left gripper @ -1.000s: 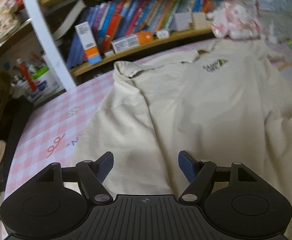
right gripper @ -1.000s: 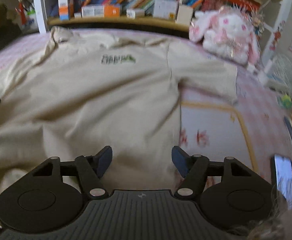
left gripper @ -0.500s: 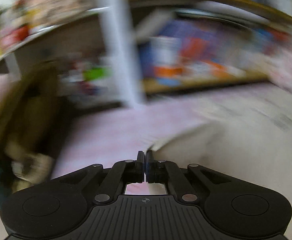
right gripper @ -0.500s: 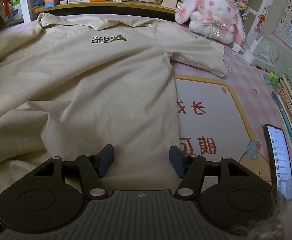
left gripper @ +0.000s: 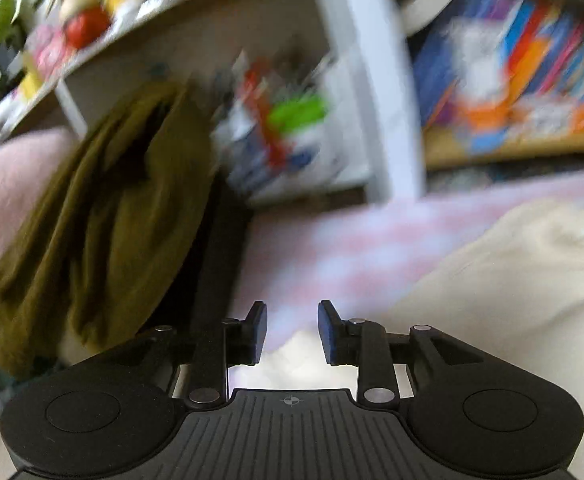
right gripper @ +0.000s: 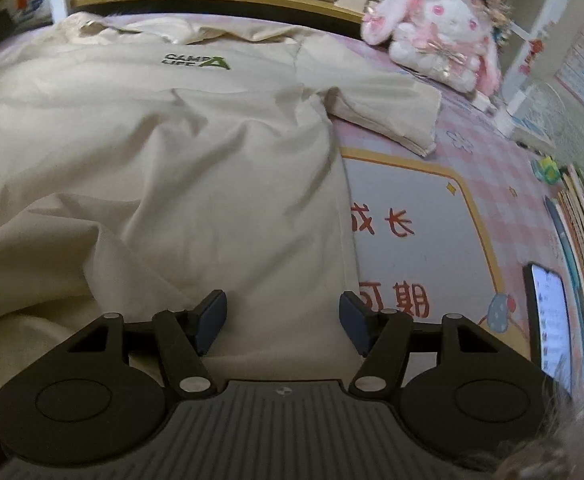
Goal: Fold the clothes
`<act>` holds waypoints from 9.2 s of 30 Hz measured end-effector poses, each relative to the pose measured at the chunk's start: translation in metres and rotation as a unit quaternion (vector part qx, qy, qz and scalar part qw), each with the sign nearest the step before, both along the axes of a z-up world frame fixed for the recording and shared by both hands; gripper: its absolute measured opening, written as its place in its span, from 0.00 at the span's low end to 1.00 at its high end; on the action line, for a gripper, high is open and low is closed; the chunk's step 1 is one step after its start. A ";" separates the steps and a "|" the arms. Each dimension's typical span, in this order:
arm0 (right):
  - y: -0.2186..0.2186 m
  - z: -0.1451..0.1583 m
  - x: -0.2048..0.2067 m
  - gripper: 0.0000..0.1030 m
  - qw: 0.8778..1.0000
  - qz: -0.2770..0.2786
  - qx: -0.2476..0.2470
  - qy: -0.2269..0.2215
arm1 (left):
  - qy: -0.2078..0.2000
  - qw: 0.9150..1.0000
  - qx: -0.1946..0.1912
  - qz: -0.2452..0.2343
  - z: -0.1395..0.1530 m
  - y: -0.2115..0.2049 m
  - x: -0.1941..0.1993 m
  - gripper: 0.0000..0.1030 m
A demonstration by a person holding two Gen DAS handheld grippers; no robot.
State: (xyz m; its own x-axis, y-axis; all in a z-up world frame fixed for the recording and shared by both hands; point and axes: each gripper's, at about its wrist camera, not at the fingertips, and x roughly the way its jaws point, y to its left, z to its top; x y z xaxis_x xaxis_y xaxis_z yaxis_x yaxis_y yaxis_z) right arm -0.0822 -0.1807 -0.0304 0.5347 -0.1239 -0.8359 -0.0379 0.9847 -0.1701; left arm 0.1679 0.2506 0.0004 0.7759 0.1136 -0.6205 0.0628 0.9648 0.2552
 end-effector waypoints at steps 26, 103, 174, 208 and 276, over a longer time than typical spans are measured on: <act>0.054 -0.006 0.346 0.46 0.922 0.351 -0.116 -0.116 | 0.056 0.973 -0.216 -0.054 -0.024 -0.110 0.138 0.26; -0.022 0.022 -0.040 0.69 0.984 -0.091 0.135 -0.076 | 0.051 0.982 -0.175 -0.037 -0.020 -0.092 -0.248 0.83; -0.176 0.038 -0.064 0.05 0.888 -0.068 0.449 -0.076 | 0.035 0.962 -0.224 0.152 0.000 -0.051 -0.319 0.05; -0.171 0.051 -0.097 0.08 0.912 -0.007 0.411 0.016 | 0.067 0.941 -0.295 0.154 0.008 -0.038 -0.386 0.04; -0.081 0.037 -0.108 0.97 0.977 -0.041 0.120 -0.168 | 0.010 0.991 -0.099 0.086 -0.009 -0.223 -0.379 0.92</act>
State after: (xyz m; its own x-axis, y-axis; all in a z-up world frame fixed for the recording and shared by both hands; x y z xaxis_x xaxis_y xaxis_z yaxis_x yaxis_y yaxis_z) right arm -0.1900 -0.2615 0.0069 0.7813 0.0010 -0.6242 0.0605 0.9952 0.0774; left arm -0.2106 0.0274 -0.0089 0.7432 0.1174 -0.6587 -0.1036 0.9928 0.0600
